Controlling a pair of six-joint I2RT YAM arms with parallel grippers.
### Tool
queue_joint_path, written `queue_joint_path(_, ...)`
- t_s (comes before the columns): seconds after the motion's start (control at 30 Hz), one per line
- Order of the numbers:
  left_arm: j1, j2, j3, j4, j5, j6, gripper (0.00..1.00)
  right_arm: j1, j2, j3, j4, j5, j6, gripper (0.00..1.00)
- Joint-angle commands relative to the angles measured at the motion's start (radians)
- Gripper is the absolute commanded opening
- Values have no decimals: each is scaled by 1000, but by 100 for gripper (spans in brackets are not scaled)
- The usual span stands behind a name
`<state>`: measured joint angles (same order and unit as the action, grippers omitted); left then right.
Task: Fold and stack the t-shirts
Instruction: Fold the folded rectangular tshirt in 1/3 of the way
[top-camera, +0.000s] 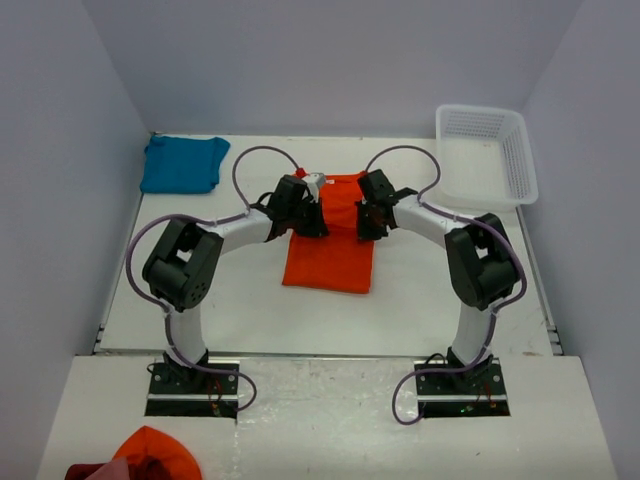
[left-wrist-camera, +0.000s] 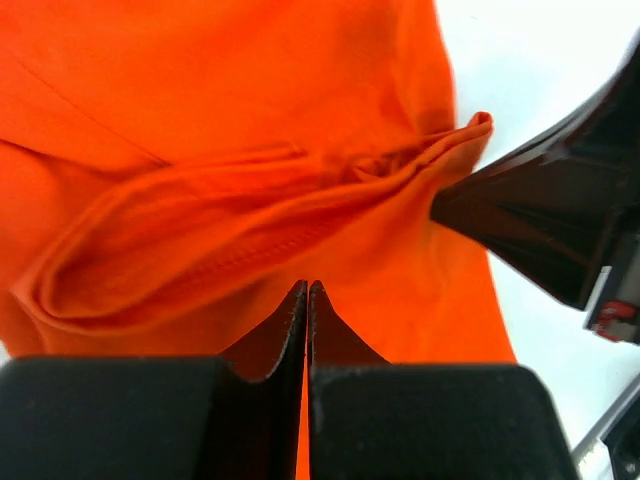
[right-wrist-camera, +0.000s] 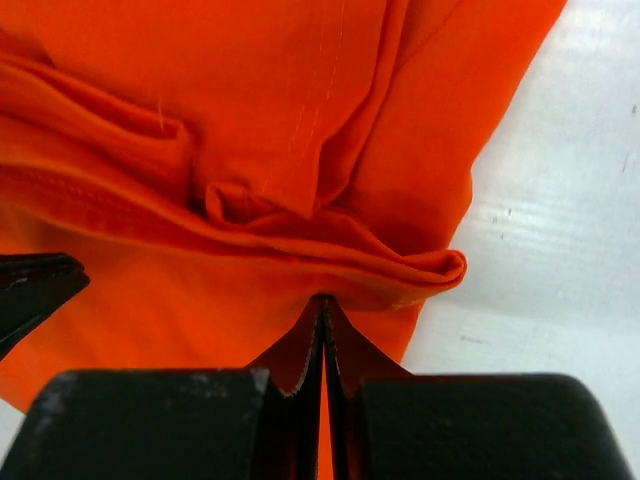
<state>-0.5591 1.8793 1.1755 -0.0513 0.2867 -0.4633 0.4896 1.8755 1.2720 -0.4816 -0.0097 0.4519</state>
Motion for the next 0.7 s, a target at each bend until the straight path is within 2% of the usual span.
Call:
queue_joint_path(0.0,37,40,50,80,49,3,0,-20,39,89,0,0,-12,0)
queue_joint_path(0.5,189,192,157,88,86,41,0,-56,206,329,-109,-3,-36,0)
queue_joint_path(0.67,223,198,150,70,74,66,0,-57,125,274,-42,43,-50,0)
